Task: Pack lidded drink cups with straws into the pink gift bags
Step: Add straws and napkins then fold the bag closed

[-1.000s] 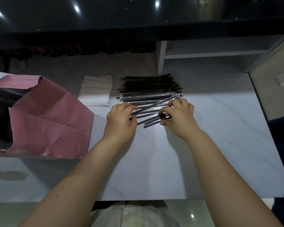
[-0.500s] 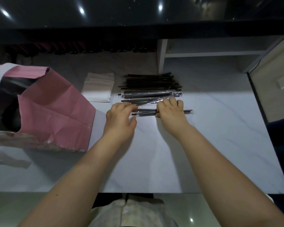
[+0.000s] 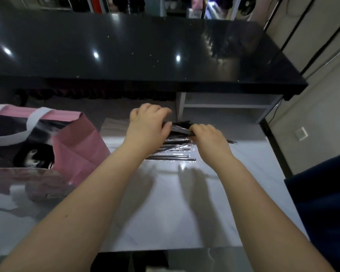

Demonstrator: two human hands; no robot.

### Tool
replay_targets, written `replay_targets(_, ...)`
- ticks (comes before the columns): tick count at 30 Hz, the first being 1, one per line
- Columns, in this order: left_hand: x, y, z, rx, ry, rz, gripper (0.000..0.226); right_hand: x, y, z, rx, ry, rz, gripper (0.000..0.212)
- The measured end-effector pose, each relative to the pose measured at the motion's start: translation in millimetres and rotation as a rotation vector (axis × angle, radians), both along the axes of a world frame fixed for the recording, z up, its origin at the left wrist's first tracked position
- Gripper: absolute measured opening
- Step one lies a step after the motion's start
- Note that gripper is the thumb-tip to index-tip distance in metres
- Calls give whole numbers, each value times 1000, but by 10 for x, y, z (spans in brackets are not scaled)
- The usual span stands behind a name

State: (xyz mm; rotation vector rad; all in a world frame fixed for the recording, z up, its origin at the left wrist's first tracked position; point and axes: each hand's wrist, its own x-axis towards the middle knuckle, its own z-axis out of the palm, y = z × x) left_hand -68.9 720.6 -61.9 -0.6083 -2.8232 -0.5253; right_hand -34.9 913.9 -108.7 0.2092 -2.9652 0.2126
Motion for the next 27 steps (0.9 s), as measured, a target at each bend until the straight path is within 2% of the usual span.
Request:
replay_targets(4,-75,-135,369,-10,92,-22,44,-117,-18,369,-9,77,-37,2)
replay_targets(12,-37,-884,912,9,191,92,53,-245,-512,1023,-21,199,48,13)
replay_targets(18,26,-1780,1169,53,210,167,54,-147,-1204,1496,-138,138,128,14)
replay_targets(20,51,-2062,1170,70,170,162,50,-83,-1475,1611,-215,128,169,15)
replay_targets(27,84,-3085,972,189,-36,-36,29,-55,-2707,1747,-711,-37,304,11)
